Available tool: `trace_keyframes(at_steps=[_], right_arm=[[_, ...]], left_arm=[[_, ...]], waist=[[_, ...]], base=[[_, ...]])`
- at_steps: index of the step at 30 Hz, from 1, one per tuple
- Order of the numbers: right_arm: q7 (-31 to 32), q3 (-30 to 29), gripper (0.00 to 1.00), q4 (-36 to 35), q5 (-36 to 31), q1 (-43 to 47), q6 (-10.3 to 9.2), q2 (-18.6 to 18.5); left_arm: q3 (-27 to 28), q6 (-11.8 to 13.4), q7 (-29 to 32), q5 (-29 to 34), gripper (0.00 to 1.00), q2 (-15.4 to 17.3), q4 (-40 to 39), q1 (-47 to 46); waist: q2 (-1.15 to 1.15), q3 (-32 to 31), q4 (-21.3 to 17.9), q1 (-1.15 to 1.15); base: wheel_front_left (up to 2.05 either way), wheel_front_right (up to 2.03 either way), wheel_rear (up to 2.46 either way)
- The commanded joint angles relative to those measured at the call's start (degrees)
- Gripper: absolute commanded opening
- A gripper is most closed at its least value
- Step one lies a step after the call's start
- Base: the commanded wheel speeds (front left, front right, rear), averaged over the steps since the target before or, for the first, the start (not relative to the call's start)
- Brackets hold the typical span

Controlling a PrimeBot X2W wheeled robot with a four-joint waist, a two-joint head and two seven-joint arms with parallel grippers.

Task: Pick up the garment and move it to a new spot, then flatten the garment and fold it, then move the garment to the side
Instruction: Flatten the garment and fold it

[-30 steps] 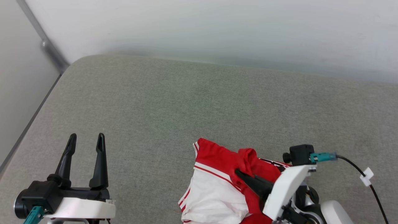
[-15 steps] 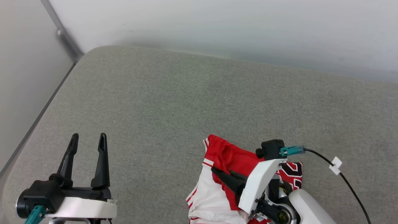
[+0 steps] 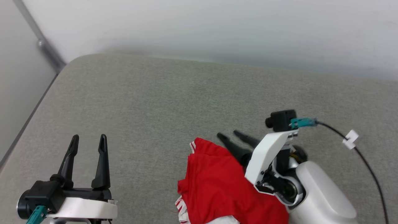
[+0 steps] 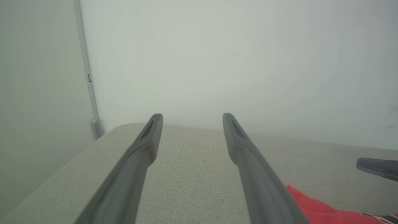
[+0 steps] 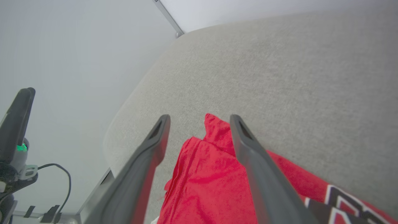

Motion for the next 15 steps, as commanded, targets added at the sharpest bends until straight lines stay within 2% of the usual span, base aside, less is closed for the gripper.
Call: trace_keyframes(at_steps=[1,5,9,15], right_arm=[[-0.15,-1.80,1.00,-0.58,-3.96,-1.01,0.00,-0.02],[-0.97,-7.21,1.00,-5.70,-19.20,-0.75,-0.01,-3.48],[-3.19,-13.75,1.00,-11.98,-31.11,2.04,0.00,-6.97],[-7.77,-20.67,1.00,-20.05,-38.35,7.53,-0.02,-9.94]], left_arm=[[-0.19,-0.08,-0.12,0.13,1.00,-0.01,-0.27,-0.46],[-0.80,-0.08,-0.12,0.08,1.00,-0.10,-0.71,-1.08],[-1.50,-0.08,-0.12,0.07,1.00,-0.28,-0.89,-1.42],[-2.66,-0.08,-0.12,0.03,1.00,-0.50,-1.05,-2.35]], waist=[[0.00,-0.02,-1.11,0.00],[0.00,0.39,-3.03,0.00],[0.00,0.89,-4.82,0.00],[0.00,1.80,-6.92,0.00]], base=[[0.00,0.00,0.00],[0.00,0.00,0.00],[0.00,0.00,0.00],[0.00,0.00,0.00]])
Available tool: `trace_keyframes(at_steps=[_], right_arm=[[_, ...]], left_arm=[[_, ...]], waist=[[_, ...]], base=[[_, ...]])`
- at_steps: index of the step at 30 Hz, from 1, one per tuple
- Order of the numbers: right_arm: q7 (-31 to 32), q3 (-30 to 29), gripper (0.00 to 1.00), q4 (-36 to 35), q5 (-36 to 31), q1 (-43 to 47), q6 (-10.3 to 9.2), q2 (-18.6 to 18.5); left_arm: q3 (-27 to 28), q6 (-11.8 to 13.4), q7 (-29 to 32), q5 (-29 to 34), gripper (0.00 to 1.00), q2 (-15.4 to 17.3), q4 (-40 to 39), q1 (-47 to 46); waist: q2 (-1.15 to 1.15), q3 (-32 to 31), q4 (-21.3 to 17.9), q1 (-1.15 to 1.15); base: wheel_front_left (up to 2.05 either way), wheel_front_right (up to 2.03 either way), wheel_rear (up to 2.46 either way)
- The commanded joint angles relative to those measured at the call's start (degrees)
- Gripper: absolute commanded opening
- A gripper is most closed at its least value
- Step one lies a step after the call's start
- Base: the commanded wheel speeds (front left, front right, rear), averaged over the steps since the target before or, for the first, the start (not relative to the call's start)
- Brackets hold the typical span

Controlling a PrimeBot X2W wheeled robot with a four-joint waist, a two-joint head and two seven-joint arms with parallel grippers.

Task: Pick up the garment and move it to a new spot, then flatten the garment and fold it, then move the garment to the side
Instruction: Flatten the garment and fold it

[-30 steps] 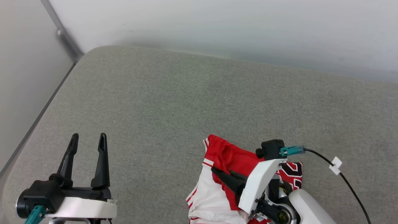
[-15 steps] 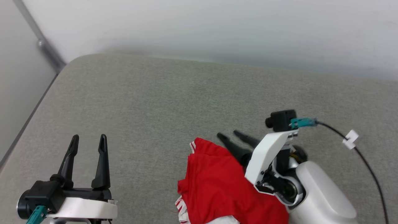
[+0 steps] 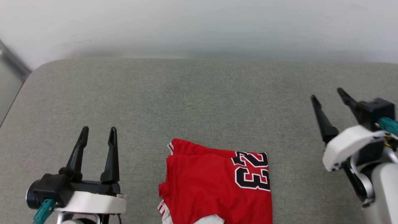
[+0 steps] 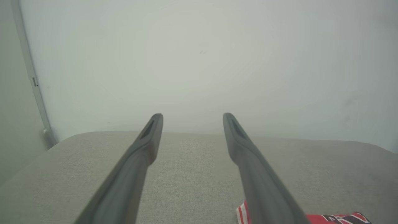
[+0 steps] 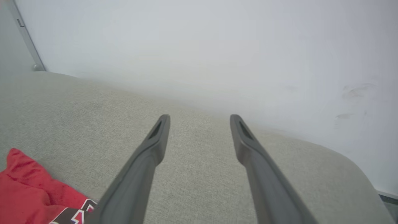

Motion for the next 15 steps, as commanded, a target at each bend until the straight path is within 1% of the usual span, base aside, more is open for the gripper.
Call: trace_keyframes(at_steps=[1,3,6,11,15], right_arm=[[-1.23,-1.22,1.00,-1.56,-0.57,1.95,-0.03,-0.31],[-3.13,-3.17,1.00,-4.01,-1.42,4.29,-0.04,-0.59],[-6.02,-6.19,1.00,-7.35,-1.80,7.90,-0.03,0.78],[-9.94,-9.17,1.00,-12.16,-2.04,13.78,-0.03,4.50],[-11.92,-9.95,1.00,-13.52,-1.92,17.03,-0.03,7.02]], left_arm=[[-0.49,-0.08,-0.12,0.01,1.00,-0.19,-0.17,-0.86],[-1.00,-0.08,-0.12,0.11,1.00,-0.17,-0.07,-1.02],[-1.50,-0.08,-0.12,0.04,1.00,-0.21,-0.08,-1.07],[-2.60,-0.08,-0.12,0.16,1.00,-0.34,-0.03,-0.07],[-3.31,-0.08,-0.12,0.01,1.00,-0.48,0.03,0.76]], waist=[[0.00,0.55,-0.55,0.00],[0.00,0.70,-0.76,0.00],[0.00,0.93,-1.00,0.00],[0.00,0.91,-1.06,0.00],[0.00,0.71,-1.16,0.00]], base=[[0.00,0.00,0.00],[0.00,0.00,0.00],[0.00,0.00,0.00],[0.00,0.00,0.00],[0.00,0.00,0.00]])
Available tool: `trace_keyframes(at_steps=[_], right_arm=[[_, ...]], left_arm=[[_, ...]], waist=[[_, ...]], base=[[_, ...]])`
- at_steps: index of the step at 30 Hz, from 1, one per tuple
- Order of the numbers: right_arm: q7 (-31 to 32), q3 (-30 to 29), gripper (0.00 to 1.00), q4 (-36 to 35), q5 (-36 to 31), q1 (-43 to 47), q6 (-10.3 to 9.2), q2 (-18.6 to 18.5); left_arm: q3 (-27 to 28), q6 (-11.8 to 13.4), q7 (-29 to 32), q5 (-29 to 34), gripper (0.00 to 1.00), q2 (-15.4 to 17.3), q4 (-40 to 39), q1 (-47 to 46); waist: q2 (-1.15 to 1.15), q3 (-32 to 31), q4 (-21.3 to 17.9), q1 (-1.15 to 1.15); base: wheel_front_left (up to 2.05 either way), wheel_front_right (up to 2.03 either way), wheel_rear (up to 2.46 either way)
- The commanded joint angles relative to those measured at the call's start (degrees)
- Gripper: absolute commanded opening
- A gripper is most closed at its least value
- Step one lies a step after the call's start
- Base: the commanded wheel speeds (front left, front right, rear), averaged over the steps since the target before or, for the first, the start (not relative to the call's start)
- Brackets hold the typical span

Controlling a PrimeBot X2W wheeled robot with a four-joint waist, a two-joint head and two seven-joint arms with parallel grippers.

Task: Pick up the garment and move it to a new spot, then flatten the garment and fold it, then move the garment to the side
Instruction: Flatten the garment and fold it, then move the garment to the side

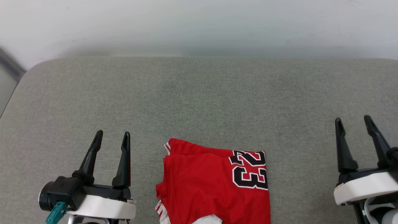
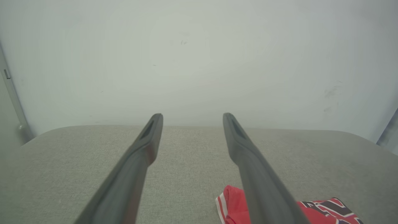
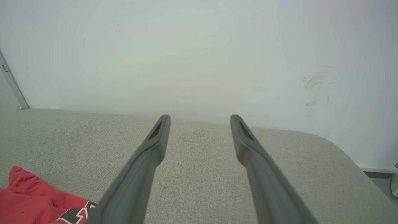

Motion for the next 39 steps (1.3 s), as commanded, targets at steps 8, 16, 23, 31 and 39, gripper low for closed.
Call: trace_keyframes(at_steps=[8,16,23,31,39], right_arm=[[-1.42,1.08,1.00,0.25,-0.27,2.50,-0.02,2.28],[-0.42,1.31,1.00,0.52,-0.22,2.70,-0.02,2.55],[9.57,4.47,1.00,-0.90,3.54,2.60,-0.02,-0.01],[41.45,10.30,1.00,-6.44,13.95,3.06,-0.01,-4.70],[58.72,7.99,1.00,-6.77,12.18,1.04,-0.02,1.37]], left_arm=[[-0.67,-0.08,-0.12,-0.02,1.00,-0.33,0.42,0.87],[-0.52,-0.08,-0.12,0.07,1.00,-0.25,0.69,0.53],[-0.99,-0.08,-0.12,0.29,1.00,-0.32,0.98,-0.09],[-1.46,-0.08,-0.12,0.04,1.00,0.03,1.71,-1.39],[-3.13,-0.08,-0.12,-0.27,1.00,-0.40,2.73,-3.30]], waist=[[0.00,-0.40,0.20,0.00],[0.00,-0.46,0.74,0.00],[0.00,0.53,1.24,0.00],[0.00,2.98,2.55,0.00],[0.00,5.37,6.03,0.00]], base=[[0.00,0.00,0.00],[0.00,0.00,0.00],[0.00,0.00,0.00],[0.00,0.00,0.00],[0.00,0.00,0.00]])
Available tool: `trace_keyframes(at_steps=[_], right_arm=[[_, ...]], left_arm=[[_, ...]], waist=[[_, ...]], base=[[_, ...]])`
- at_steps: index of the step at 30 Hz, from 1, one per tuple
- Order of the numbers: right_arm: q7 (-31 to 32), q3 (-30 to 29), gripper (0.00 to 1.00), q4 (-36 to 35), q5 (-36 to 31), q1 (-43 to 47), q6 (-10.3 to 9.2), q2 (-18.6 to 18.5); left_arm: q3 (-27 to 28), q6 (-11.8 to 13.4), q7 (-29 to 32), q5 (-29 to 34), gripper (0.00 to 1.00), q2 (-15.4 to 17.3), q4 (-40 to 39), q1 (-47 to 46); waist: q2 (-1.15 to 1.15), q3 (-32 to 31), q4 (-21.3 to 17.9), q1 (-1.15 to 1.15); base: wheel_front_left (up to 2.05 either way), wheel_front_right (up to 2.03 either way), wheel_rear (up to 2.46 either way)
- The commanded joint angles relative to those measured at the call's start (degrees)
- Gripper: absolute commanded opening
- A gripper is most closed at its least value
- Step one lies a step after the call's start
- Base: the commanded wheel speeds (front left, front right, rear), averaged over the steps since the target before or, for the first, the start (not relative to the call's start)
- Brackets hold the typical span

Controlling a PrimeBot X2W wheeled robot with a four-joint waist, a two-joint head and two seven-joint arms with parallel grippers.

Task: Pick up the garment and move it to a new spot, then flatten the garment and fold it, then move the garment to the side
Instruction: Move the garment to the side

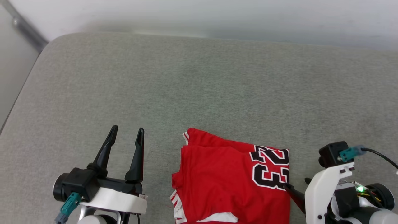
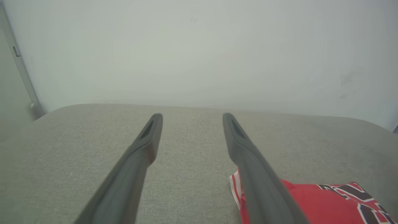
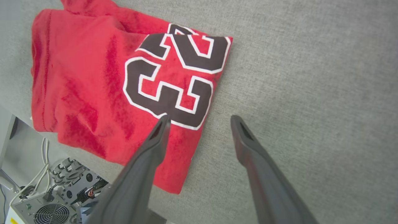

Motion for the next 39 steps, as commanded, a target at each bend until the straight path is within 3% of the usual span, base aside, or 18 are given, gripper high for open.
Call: trace_keyframes(at_steps=[1,9,21,22,23,24,28,30,39], right_arm=[[0.93,-0.09,1.00,0.55,-1.31,-0.97,-0.01,0.48],[5.38,-0.47,1.00,6.03,-3.31,-2.49,-0.01,2.05],[1.34,4.28,1.00,18.40,-4.66,-3.70,-0.01,2.31],[0.74,4.36,0.63,19.14,-4.89,-3.98,-0.01,2.31],[0.32,4.66,0.20,19.95,-5.13,-4.25,-0.01,2.31],[0.10,5.45,0.00,20.58,-5.22,-4.47,-0.01,2.34],[-1.22,6.37,0.00,20.04,-6.87,-6.08,-0.03,1.91],[-1.31,7.88,0.00,18.74,-8.21,-7.15,-0.03,-0.05],[-0.12,18.50,0.00,11.35,-11.23,-14.10,-0.04,-19.13]], left_arm=[[0.03,-0.08,-0.12,-0.16,1.00,-0.26,0.14,-1.19],[-0.55,-0.08,-0.12,-0.46,1.00,-0.77,0.68,-2.09],[-1.08,-0.09,-0.12,-0.19,1.00,-1.32,1.49,-2.98],[-1.13,-0.09,-0.12,-0.15,1.00,-1.34,1.61,-2.99],[-1.24,-0.09,-0.12,-0.05,1.00,-1.27,1.79,-2.90],[-1.28,-0.09,-0.12,0.03,1.00,-1.15,1.95,-2.73],[-1.20,-0.09,-0.12,0.23,1.00,-1.00,2.06,-1.96],[-1.50,-0.09,-0.12,0.18,1.00,-0.77,1.94,-1.61],[-6.68,-0.09,-0.12,1.20,1.00,-0.96,1.21,-3.11]], waist=[[0.00,0.85,1.28,0.00],[0.00,2.60,5.07,0.00],[0.00,3.60,6.86,0.00],[0.00,3.54,6.76,0.00],[0.00,3.35,6.59,0.00],[0.00,3.08,6.36,0.00],[0.00,2.01,4.77,0.00],[0.00,1.49,3.51,0.00],[0.00,2.06,-5.46,0.00]], base=[[0.00,0.00,0.00],[0.00,0.00,0.00],[0.00,0.00,0.00],[0.00,0.00,0.00],[0.00,0.00,0.00],[0.00,0.00,0.00],[0.00,0.00,0.00],[0.00,0.00,0.00],[0.00,0.00,0.00]])
